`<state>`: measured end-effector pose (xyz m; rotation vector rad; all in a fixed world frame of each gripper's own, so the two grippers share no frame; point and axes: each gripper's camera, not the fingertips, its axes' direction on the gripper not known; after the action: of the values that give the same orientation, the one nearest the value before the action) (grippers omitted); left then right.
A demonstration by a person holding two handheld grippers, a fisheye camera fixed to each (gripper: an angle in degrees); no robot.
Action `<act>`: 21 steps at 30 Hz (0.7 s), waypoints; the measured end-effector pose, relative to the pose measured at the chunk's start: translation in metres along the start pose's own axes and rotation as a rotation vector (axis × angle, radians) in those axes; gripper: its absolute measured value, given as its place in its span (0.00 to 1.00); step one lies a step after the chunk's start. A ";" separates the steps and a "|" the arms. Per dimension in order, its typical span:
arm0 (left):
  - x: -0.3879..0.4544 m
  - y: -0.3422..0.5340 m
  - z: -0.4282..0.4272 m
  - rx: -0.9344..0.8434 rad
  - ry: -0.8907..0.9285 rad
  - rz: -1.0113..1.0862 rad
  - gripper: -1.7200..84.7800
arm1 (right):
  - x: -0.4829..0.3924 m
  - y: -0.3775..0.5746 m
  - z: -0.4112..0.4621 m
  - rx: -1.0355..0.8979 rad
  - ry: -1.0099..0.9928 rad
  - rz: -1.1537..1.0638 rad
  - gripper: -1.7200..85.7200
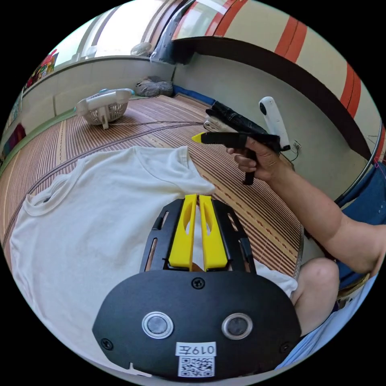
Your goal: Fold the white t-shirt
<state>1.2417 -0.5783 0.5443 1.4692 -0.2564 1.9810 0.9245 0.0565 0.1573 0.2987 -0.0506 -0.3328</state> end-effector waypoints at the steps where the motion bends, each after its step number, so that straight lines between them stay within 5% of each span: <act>1: -0.002 0.001 0.002 -0.006 0.000 -0.002 0.04 | 0.008 -0.001 0.001 -0.012 -0.033 0.024 0.10; 9: -0.016 0.002 0.004 0.006 -0.025 -0.040 0.04 | 0.086 0.005 0.017 -0.053 -0.164 0.297 0.09; 21: -0.046 0.005 0.008 -0.050 -0.053 -0.126 0.03 | 0.129 -0.002 0.041 -0.086 -0.263 0.375 0.05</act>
<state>1.2528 -0.6034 0.5067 1.4713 -0.2288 1.8257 1.0414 0.0009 0.1958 0.1534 -0.3464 0.0007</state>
